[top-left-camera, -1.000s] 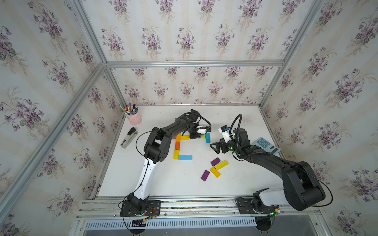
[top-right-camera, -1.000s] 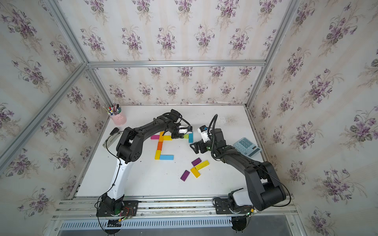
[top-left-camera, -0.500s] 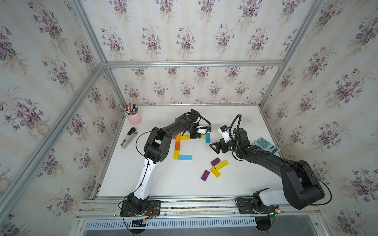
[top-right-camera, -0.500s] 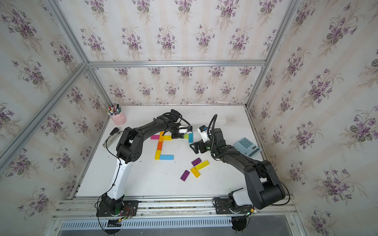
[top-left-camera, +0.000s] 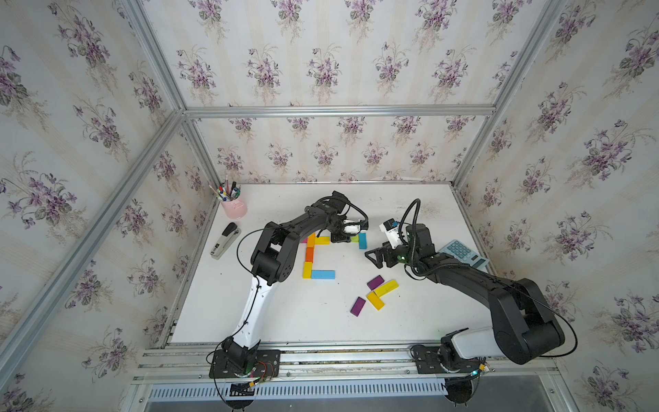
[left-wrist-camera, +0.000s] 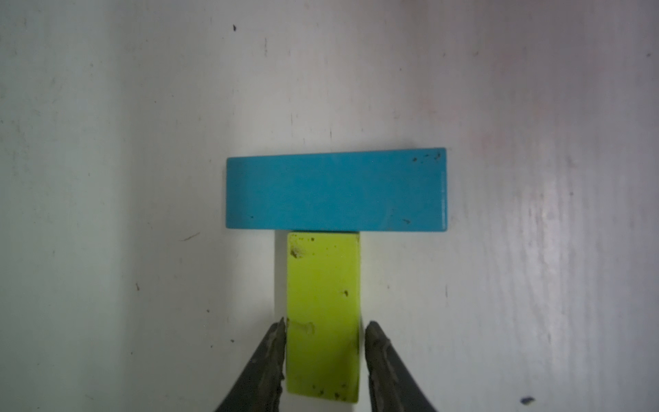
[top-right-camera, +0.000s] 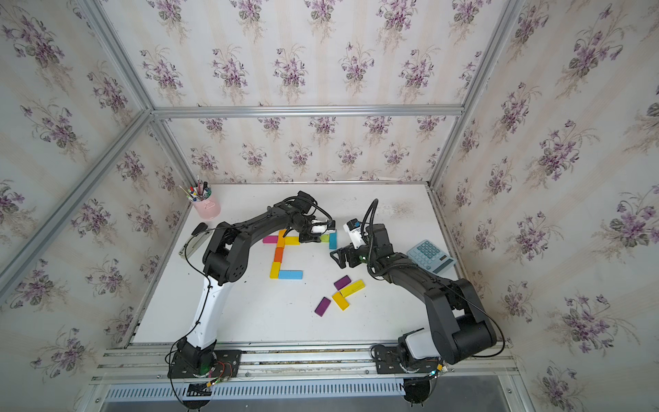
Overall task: Assemble the letter t with building blocks
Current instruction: Assemble the building block at the center of the board.
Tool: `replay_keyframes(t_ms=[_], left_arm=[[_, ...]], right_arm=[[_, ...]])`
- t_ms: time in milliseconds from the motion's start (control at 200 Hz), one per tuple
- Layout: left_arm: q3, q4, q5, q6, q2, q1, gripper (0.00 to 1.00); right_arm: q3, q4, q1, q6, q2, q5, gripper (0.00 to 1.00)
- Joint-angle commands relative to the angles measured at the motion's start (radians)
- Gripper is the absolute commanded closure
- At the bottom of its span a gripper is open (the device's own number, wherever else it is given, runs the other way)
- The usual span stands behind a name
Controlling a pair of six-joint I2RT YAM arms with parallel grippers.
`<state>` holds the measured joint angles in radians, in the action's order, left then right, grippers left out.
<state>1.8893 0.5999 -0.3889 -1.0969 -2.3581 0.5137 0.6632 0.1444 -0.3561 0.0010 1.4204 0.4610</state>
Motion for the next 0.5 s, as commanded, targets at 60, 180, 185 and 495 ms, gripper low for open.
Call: replay_keyframes(t_ms=[60,180,185,495], left_arm=[[-0.001,-0.001,-0.020,0.009,-0.003,-0.001,0.58],[-0.005,-0.009,-0.038,0.018,0.018,-0.001,0.56],[-0.005,-0.009,-0.039,0.018,0.019,-0.001,0.56],[-0.047,-0.033,-0.060,0.065,0.119,-0.004,0.55]], right_arm=[[0.008,0.003,0.000,-0.008,0.005,0.017,0.00],[0.008,0.001,-0.001,-0.009,0.008,0.016,0.00],[0.008,0.001,-0.001,-0.009,0.008,0.016,0.00],[0.012,-0.003,-0.001,-0.007,0.008,0.019,0.00]])
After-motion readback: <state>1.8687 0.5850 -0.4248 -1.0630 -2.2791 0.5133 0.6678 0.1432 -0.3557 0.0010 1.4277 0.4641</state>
